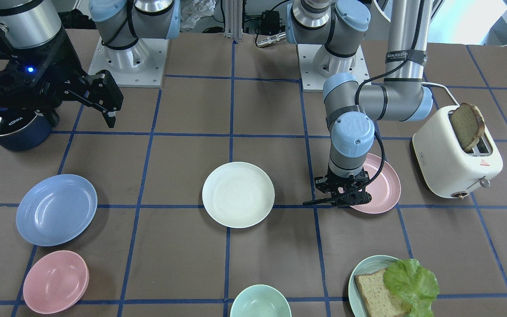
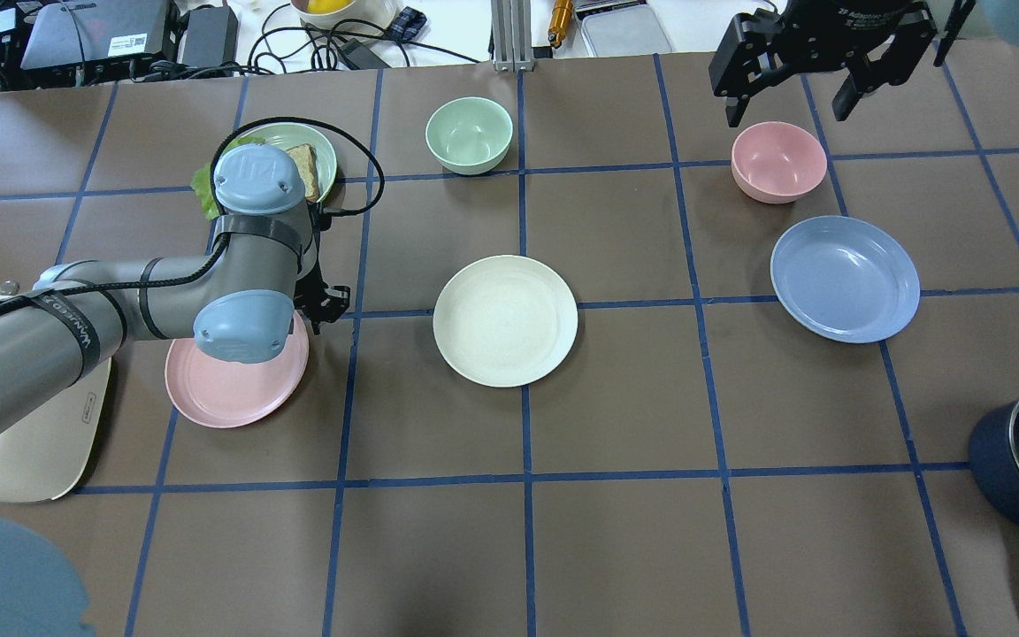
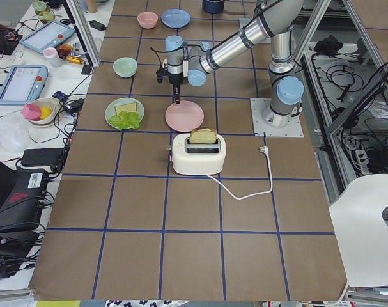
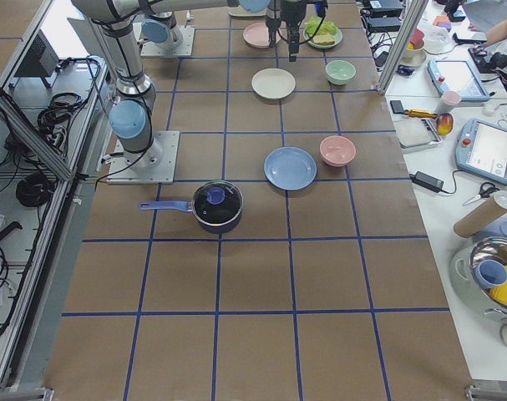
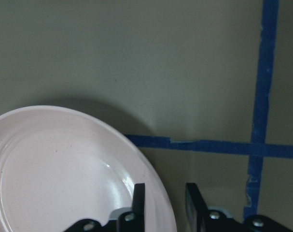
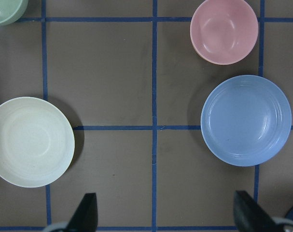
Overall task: Stack three plates with pink and blue
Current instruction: 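Lift the pink plate with the left gripper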
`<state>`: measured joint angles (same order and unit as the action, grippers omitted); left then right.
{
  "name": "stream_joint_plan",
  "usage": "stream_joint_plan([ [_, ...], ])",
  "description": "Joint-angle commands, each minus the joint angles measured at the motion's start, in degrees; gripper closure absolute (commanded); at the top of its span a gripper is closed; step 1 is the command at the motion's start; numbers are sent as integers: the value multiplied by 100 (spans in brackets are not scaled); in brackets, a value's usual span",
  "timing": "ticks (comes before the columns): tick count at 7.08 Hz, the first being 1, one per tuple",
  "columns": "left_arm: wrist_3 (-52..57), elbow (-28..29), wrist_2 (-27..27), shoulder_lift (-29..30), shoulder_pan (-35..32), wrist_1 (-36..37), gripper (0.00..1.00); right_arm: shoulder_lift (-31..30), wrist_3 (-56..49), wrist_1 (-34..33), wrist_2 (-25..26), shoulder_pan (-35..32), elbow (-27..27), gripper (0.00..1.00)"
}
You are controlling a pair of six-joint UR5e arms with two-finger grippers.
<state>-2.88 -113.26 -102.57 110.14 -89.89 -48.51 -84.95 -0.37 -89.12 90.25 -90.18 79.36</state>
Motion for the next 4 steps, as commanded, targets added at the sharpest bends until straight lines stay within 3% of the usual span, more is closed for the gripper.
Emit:
stream_joint_plan([
  [1, -72, -11, -44, 69, 7, 0, 52, -13, 28, 0, 10, 0, 10, 0],
  [2, -72, -11, -44, 95, 7, 0, 53, -4, 37, -9, 19, 0, 10, 0],
  [3, -63, -11, -53, 113, 7, 0, 67, -4, 46, -9, 2, 0, 10, 0],
  [4, -46, -11, -62, 113, 7, 0, 88, -4, 46, 9, 28, 0, 10, 0],
])
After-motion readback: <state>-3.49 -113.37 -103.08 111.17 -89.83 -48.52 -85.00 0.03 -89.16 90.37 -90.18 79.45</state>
